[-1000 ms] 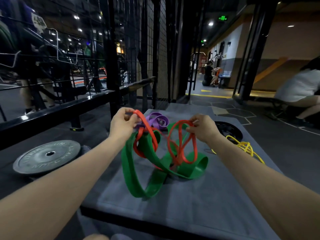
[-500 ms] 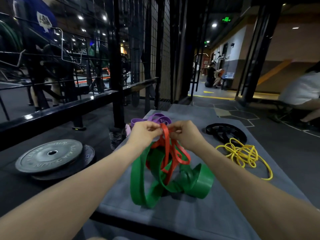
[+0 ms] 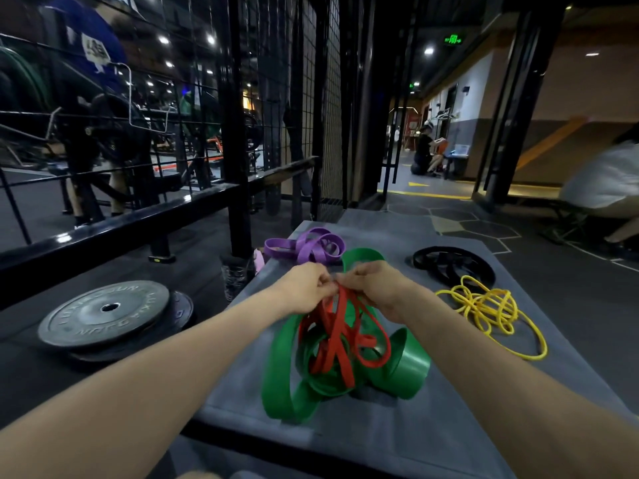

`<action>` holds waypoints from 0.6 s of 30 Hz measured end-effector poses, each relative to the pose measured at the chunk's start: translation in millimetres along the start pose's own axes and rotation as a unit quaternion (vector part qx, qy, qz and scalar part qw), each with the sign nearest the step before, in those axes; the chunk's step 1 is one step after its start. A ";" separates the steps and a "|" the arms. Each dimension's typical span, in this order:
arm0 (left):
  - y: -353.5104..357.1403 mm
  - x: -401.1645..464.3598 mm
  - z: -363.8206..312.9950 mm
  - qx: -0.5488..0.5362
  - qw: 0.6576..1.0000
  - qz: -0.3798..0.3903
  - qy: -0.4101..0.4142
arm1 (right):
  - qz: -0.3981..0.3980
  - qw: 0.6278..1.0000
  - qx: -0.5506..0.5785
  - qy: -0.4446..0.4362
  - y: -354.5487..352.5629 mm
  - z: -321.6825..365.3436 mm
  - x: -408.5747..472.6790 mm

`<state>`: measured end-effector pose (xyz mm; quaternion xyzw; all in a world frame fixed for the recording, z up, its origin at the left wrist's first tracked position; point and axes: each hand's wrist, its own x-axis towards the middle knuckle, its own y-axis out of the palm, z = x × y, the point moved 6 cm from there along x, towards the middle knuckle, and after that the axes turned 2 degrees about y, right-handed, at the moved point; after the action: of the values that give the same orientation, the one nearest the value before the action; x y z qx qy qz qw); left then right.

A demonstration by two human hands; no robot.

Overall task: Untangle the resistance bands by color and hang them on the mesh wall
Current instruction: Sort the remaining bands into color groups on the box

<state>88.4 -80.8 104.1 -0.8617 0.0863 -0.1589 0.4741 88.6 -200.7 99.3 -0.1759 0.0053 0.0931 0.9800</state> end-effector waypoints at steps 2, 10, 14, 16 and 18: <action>-0.3 -4.2 4.1 0.047 0.998 0.044 -0.006 | -0.026 0.999 0.021 0.028 -8.5 -5.1 1.3; -82.3 -15.2 17.1 -0.454 0.861 -0.172 -0.150 | -0.084 0.989 -0.043 0.110 -40.2 -28.9 -8.0; -127.5 -13.9 16.6 -0.536 0.795 -0.245 -0.145 | -0.063 0.925 -0.363 0.094 -51.9 -39.7 -16.0; -133.5 -14.7 17.5 -0.565 0.770 -0.252 -0.155 | -0.098 0.920 -0.365 0.100 -60.0 -43.8 -16.2; -131.3 -13.7 14.4 -0.602 0.741 -0.252 -0.159 | -0.096 0.903 -0.415 0.060 -53.3 -29.5 -19.8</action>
<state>80.4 5.1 205.2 -0.9708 -0.1333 -0.0481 -0.1936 79.6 -263.5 90.8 -0.5714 0.0082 -0.0183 0.8204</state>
